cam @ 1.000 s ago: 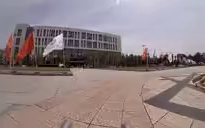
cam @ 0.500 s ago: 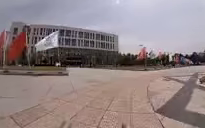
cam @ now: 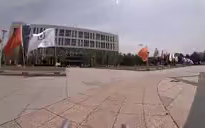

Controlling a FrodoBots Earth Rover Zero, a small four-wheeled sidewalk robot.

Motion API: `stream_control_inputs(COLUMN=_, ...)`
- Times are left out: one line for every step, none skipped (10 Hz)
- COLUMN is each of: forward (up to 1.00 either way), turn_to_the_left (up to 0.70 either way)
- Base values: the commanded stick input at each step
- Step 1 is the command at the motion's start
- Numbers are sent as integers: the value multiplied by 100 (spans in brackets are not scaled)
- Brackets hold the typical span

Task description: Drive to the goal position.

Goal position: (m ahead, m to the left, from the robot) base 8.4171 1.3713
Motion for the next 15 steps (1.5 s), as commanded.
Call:
stream_control_inputs(forward=100, turn_to_the_left=0)
stream_control_inputs(forward=100, turn_to_the_left=0)
stream_control_inputs(forward=100, turn_to_the_left=0)
stream_control_inputs(forward=100, turn_to_the_left=0)
stream_control_inputs(forward=100, turn_to_the_left=0)
stream_control_inputs(forward=100, turn_to_the_left=0)
stream_control_inputs(forward=100, turn_to_the_left=0)
stream_control_inputs(forward=100, turn_to_the_left=0)
stream_control_inputs(forward=100, turn_to_the_left=0)
stream_control_inputs(forward=100, turn_to_the_left=8)
stream_control_inputs(forward=100, turn_to_the_left=9)
stream_control_inputs(forward=100, turn_to_the_left=0)
stream_control_inputs(forward=100, turn_to_the_left=0)
stream_control_inputs(forward=100, turn_to_the_left=0)
stream_control_inputs(forward=100, turn_to_the_left=0)
